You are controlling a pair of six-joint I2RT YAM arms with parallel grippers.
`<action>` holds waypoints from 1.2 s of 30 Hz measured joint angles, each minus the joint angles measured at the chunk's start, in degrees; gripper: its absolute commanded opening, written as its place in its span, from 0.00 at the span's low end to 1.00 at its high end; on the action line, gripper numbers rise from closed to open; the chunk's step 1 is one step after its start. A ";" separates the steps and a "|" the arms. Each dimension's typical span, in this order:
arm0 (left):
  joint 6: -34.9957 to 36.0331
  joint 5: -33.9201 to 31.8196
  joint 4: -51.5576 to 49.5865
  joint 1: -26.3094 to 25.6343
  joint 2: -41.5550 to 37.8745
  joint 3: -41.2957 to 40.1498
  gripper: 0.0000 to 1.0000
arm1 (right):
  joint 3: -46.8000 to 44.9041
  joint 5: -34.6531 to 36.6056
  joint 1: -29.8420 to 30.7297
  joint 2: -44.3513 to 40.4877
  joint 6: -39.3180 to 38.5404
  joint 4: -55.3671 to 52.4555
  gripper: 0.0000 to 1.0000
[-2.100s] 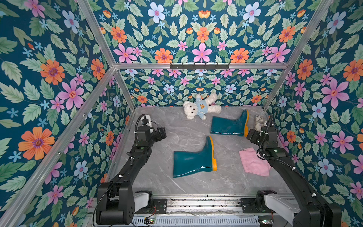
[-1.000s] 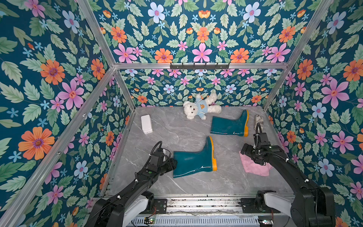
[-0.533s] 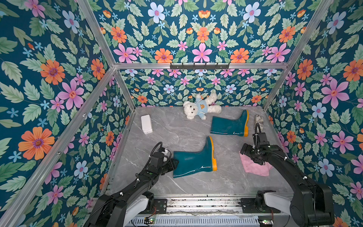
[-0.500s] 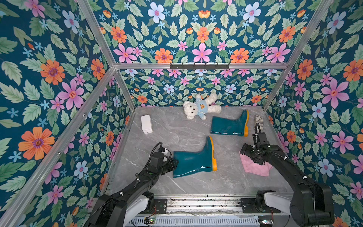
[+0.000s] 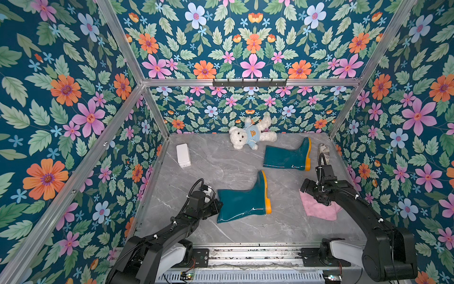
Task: Wipe the rubber boots with a cloth
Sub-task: Pick up the cleaning item at the center of the board.
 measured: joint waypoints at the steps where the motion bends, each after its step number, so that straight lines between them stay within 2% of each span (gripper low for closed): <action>1: 0.00 -0.04 -0.04 0.00 -0.26 -0.13 0.00 | 0.00 0.00 0.00 0.00 0.00 -0.02 0.97; 4: 0.00 -0.33 -0.33 0.00 -1.40 -0.37 0.00 | 0.00 0.00 0.00 0.11 0.00 -0.02 0.98; 10: 0.59 -1.79 -4.09 0.00 -3.02 0.72 0.24 | 0.55 0.00 0.00 0.46 -0.02 -0.39 0.99; 16: 0.83 -4.55 -9.66 0.00 -6.05 0.94 0.40 | 0.55 -0.07 0.00 0.11 -0.04 -0.44 0.99; 23: -0.68 -6.58 -11.58 0.00 -10.45 -1.92 0.41 | 0.52 -0.74 0.00 -0.31 -0.09 -0.39 0.99; 36: -4.20 -1.05 0.72 0.02 -9.14 -6.64 0.33 | 0.22 -1.05 0.00 -1.18 -0.22 -0.37 0.99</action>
